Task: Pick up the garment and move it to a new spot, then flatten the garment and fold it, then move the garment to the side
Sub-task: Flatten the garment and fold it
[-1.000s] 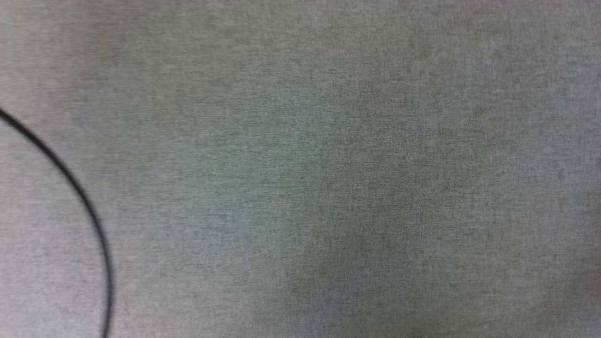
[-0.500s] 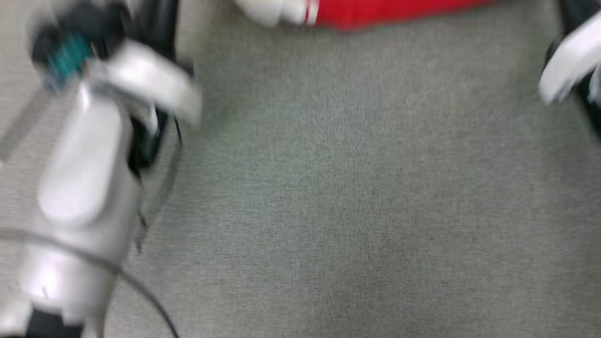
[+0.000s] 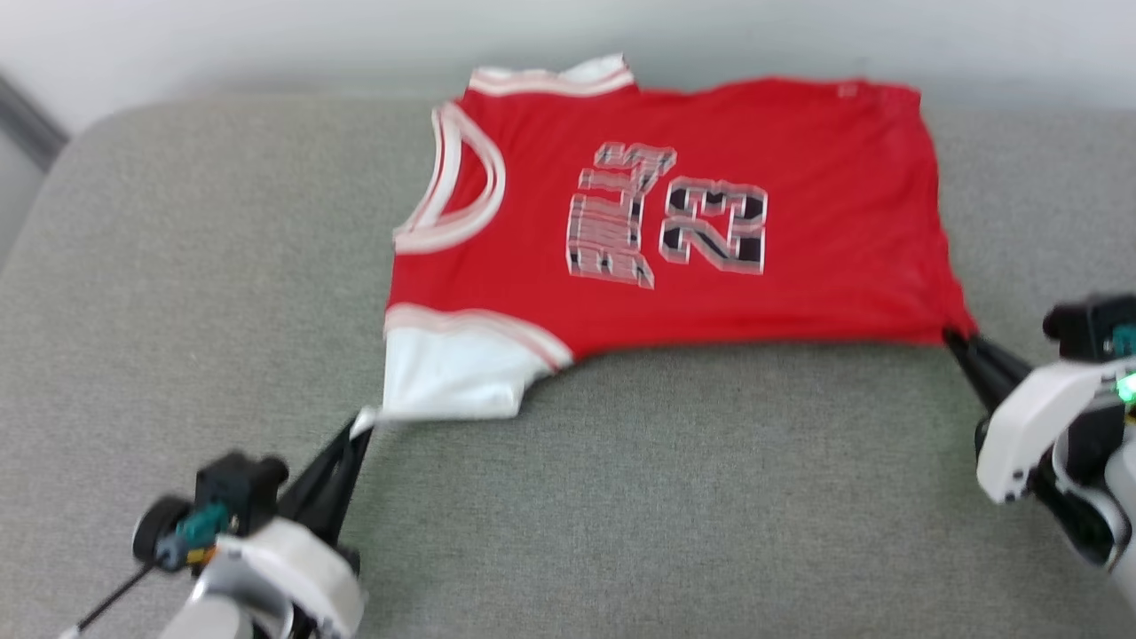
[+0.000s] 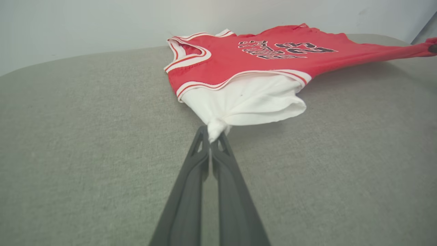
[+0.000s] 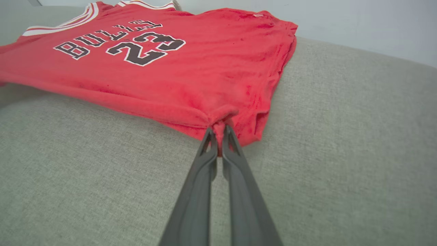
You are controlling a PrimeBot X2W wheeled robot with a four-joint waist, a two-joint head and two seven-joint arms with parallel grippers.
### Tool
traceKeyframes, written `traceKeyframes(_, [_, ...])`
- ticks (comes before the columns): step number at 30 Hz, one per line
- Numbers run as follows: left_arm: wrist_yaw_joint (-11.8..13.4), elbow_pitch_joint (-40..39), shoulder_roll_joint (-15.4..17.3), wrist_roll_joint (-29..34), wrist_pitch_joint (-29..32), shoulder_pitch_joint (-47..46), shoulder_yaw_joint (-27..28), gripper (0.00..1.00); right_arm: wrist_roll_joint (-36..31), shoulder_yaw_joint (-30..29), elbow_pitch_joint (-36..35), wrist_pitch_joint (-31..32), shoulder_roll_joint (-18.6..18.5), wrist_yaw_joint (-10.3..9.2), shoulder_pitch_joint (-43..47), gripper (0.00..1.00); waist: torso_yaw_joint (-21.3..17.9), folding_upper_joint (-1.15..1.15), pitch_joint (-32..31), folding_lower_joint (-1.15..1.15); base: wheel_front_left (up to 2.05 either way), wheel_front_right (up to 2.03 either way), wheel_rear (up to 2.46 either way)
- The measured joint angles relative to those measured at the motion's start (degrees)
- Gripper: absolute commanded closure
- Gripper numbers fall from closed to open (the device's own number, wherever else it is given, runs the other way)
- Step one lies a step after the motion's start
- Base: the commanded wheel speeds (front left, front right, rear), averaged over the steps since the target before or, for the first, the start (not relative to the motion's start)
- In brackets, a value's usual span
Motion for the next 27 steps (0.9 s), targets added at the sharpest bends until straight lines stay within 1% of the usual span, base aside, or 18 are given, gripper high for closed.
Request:
traceKeyframes(4, [0.8,-5.1,1.9,-1.8,2.7,7.9,-0.2,1.00,3.6,0.4,-2.8,1.5,-1.4,0.00,6.3,1.00,0.0,0.00,-3.6,0.00,0.00,0.00,0.00])
traceKeyframes(9, [1.8,-11.4,3.4,-3.9,5.8,16.2,-0.8,1.00,6.1,0.7,-6.3,3.1,-3.7,0.00,13.6,1.00,-0.2,0.00,-7.0,0.00,0.00,0.00,0.00])
traceKeyframes(15, [2.6,-17.0,4.9,-5.8,8.4,24.0,-2.0,1.00,9.6,-1.3,-10.7,4.5,-5.9,-0.01,21.9,1.00,-0.8,0.00,-9.6,0.00,0.00,0.00,0.00])
traceKeyframes(21, [3.8,-20.7,6.1,-7.1,9.8,27.9,-1.9,1.00,11.0,-4.4,-16.7,6.7,-7.4,-0.01,27.5,1.00,-1.8,0.00,-10.0,0.01,0.00,0.00,0.00])
traceKeyframes(25, [4.3,-22.7,7.2,-6.4,9.2,27.5,-0.8,1.00,11.1,-6.7,-20.3,8.6,-7.6,-0.01,29.0,1.00,-2.2,0.00,-9.4,0.01,0.00,0.00,0.00])
traceKeyframes(27, [4.4,-23.8,7.2,-6.1,8.7,26.1,-0.3,1.00,10.6,-7.8,-21.8,9.4,-7.7,-0.01,28.9,1.00,-2.4,0.00,-8.8,0.01,0.00,0.00,0.00])
